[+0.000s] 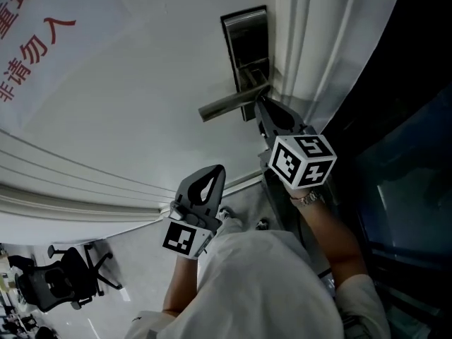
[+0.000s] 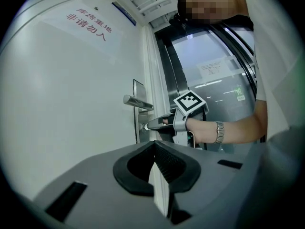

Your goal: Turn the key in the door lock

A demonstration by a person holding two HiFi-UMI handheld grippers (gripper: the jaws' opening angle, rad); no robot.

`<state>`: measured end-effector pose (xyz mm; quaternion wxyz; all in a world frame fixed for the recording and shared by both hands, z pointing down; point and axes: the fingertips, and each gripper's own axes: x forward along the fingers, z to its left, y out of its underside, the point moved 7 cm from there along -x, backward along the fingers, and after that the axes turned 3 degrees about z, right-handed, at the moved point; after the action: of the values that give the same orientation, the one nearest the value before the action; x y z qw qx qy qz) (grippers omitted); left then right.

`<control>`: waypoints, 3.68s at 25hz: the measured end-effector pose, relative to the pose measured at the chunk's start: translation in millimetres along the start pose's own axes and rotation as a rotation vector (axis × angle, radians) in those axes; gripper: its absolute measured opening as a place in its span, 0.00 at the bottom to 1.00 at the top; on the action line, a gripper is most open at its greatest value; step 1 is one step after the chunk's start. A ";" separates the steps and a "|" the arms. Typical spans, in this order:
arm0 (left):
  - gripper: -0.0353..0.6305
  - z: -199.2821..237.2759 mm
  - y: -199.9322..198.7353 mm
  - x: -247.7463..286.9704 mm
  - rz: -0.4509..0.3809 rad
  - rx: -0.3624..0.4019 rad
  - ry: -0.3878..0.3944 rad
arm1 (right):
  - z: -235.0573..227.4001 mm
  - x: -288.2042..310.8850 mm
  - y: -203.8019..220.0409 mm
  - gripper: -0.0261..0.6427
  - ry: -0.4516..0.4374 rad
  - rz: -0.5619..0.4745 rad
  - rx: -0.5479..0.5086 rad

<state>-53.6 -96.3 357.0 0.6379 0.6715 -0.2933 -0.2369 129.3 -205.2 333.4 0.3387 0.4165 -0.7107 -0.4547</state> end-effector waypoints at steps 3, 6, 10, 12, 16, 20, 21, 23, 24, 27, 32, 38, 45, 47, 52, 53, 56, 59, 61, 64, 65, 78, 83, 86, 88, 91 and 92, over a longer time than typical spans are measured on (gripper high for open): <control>0.06 -0.2 -1.4 0.6 0.009 0.013 0.003 | -6.0 -0.4 2.7 0.06 -0.043 -0.027 0.271; 0.06 -0.1 0.0 0.4 0.020 0.027 0.007 | -10.4 -0.3 7.0 0.06 -0.077 -0.049 0.488; 0.06 -0.8 -2.4 1.9 0.022 0.027 0.003 | -13.7 -0.1 12.0 0.06 -0.121 -0.081 0.788; 0.06 -1.8 -3.4 2.3 0.022 0.027 0.000 | -13.9 -0.3 12.8 0.06 -0.110 -0.087 0.901; 0.06 -3.0 -4.1 2.3 0.022 0.028 -0.007 | -11.4 -0.8 9.4 0.06 -0.076 -0.051 0.830; 0.06 -2.9 -2.1 1.3 0.036 0.028 -0.021 | -0.3 -8.7 6.8 0.11 -0.070 -0.013 0.488; 0.06 -2.5 -1.5 1.4 0.035 0.026 -0.023 | 2.8 -10.5 5.4 0.16 -0.069 -0.010 0.390; 0.06 -2.5 -0.5 1.5 0.029 0.023 -0.023 | 5.9 -13.8 5.5 0.21 -0.033 0.010 0.186; 0.06 -3.0 -0.2 1.1 0.025 0.022 -0.022 | 6.4 -15.3 7.4 0.22 -0.004 0.024 0.080; 0.06 -4.3 1.1 -0.5 0.021 0.017 -0.019 | 7.1 -17.7 16.7 0.23 0.054 0.088 -0.206; 0.06 -5.5 3.4 -1.0 0.027 0.012 -0.024 | 5.3 -18.5 19.3 0.23 0.129 0.146 -0.526; 0.06 -3.4 2.9 -4.9 0.020 0.020 -0.023 | 16.5 -13.0 8.4 0.23 0.189 0.192 -0.996; 0.06 -2.2 4.6 -9.3 0.024 0.015 -0.028 | 22.7 -1.3 7.8 0.23 0.241 0.244 -1.420; 0.06 -1.5 4.2 -9.0 0.024 0.019 -0.024 | 27.7 0.2 8.7 0.23 0.249 0.244 -1.501; 0.06 0.8 1.1 -7.8 0.017 0.020 -0.022 | 36.0 6.6 20.3 0.23 0.240 0.271 -1.622; 0.06 0.6 1.2 -7.1 0.017 0.020 -0.022 | 36.0 7.6 21.8 0.23 0.245 0.269 -1.613; 0.06 -0.6 3.0 -5.3 0.026 0.023 -0.014 | 35.0 9.1 22.8 0.18 0.280 0.238 -1.589; 0.06 -0.8 4.3 -3.5 0.033 0.025 -0.006 | 33.8 8.7 18.2 0.10 0.304 0.202 -1.555; 0.06 0.1 4.4 -2.3 0.034 0.023 -0.004 | 33.3 8.8 16.9 0.08 0.308 0.193 -1.537; 0.06 0.4 3.8 -0.7 0.033 0.023 -0.001 | 33.0 9.0 17.8 0.07 0.320 0.176 -1.533; 0.06 0.4 3.8 -0.3 0.034 0.022 0.000 | 32.9 9.0 17.9 0.07 0.324 0.171 -1.533; 0.06 2.4 6.0 3.8 0.045 0.008 -0.012 | 25.1 5.6 5.0 0.06 0.231 0.061 -0.897; 0.06 2.1 5.6 4.2 0.041 0.014 -0.017 | 18.2 3.8 1.3 0.06 0.179 0.009 -0.551; 0.06 4.3 5.6 2.8 0.037 0.010 -0.027 | 11.0 2.7 0.5 0.06 0.126 -0.010 -0.319; 0.06 5.0 5.9 2.5 0.039 0.012 -0.028 | 6.1 2.2 0.0 0.06 0.083 -0.021 -0.136; 0.06 4.4 7.3 2.7 0.040 0.009 -0.026 | -0.4 1.3 0.3 0.06 0.030 -0.038 0.127; 0.06 4.1 7.9 2.7 0.042 0.008 -0.026 | -1.5 1.1 0.4 0.06 0.021 -0.042 0.185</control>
<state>-55.2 -101.2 364.8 0.6363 0.6647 -0.3163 -0.2310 130.0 -206.7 334.5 0.2967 0.4656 -0.7370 -0.3899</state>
